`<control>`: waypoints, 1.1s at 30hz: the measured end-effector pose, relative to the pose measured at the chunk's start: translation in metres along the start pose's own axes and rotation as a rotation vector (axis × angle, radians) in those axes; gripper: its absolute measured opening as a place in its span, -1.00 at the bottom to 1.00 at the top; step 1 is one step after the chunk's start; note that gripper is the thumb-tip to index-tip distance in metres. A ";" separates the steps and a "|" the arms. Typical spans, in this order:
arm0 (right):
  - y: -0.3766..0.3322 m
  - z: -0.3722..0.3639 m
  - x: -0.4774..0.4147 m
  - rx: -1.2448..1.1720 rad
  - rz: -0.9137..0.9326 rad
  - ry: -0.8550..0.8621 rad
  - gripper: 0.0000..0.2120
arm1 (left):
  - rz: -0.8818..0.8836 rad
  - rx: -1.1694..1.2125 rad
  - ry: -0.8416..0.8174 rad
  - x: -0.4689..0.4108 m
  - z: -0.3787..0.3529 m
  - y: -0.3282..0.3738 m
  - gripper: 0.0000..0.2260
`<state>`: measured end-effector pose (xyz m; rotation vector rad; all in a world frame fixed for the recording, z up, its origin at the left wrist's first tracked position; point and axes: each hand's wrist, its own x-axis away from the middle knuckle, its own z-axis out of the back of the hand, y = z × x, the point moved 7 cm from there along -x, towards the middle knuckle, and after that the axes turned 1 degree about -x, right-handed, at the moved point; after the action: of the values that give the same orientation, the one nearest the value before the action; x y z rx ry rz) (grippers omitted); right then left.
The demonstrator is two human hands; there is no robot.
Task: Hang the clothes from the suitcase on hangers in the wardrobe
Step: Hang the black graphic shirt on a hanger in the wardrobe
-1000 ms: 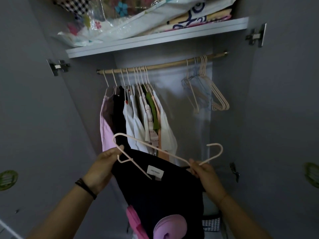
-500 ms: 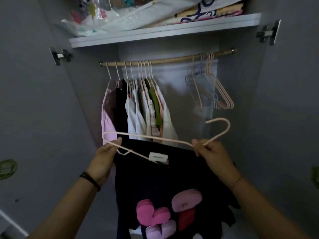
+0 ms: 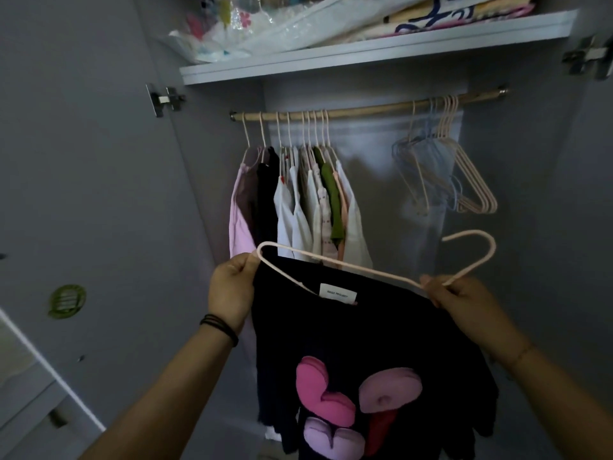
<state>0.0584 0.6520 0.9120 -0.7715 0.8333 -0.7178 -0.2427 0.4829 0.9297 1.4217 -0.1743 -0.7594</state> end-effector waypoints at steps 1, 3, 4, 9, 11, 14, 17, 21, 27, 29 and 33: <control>0.002 -0.002 0.001 0.057 0.002 -0.018 -0.54 | 0.007 -0.008 0.014 -0.001 0.001 -0.001 -0.62; 0.002 -0.004 0.002 0.137 -0.001 -0.041 -0.54 | 0.004 -0.022 0.029 -0.004 0.005 -0.004 -0.61; 0.001 -0.005 0.004 0.166 -0.009 -0.047 -0.53 | -0.007 -0.030 0.026 -0.006 0.006 -0.005 -0.61; -0.012 -0.012 0.009 0.413 0.022 -0.052 -0.56 | -0.132 -0.188 -0.023 -0.008 0.006 0.008 -0.73; -0.023 -0.024 0.009 0.479 0.037 -0.103 -0.51 | -0.256 -0.271 -0.069 0.003 -0.004 0.035 -0.66; -0.056 -0.054 0.008 0.576 0.155 -0.217 -0.54 | -0.439 -0.453 -0.234 0.028 -0.041 0.060 -0.68; -0.090 -0.063 -0.003 0.530 0.228 -0.205 -0.53 | -0.440 -0.534 -0.398 0.043 -0.070 0.048 -0.70; -0.084 -0.045 -0.019 0.310 0.114 -0.185 -0.51 | -0.336 -0.333 -0.460 0.040 -0.057 0.038 -0.65; -0.073 -0.015 -0.022 0.148 0.035 -0.167 -0.56 | -0.255 -0.472 -0.501 0.026 -0.024 -0.004 -0.63; -0.071 -0.007 -0.023 0.110 0.016 -0.145 -0.57 | -0.243 -0.499 -0.454 0.021 -0.010 -0.019 -0.63; -0.074 0.001 -0.024 0.127 0.034 -0.146 -0.56 | -0.251 -0.416 -0.411 0.017 0.005 -0.029 -0.83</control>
<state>0.0296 0.6323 0.9816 -0.6860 0.6611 -0.6695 -0.2430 0.4706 0.8978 0.8896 -0.1442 -1.2170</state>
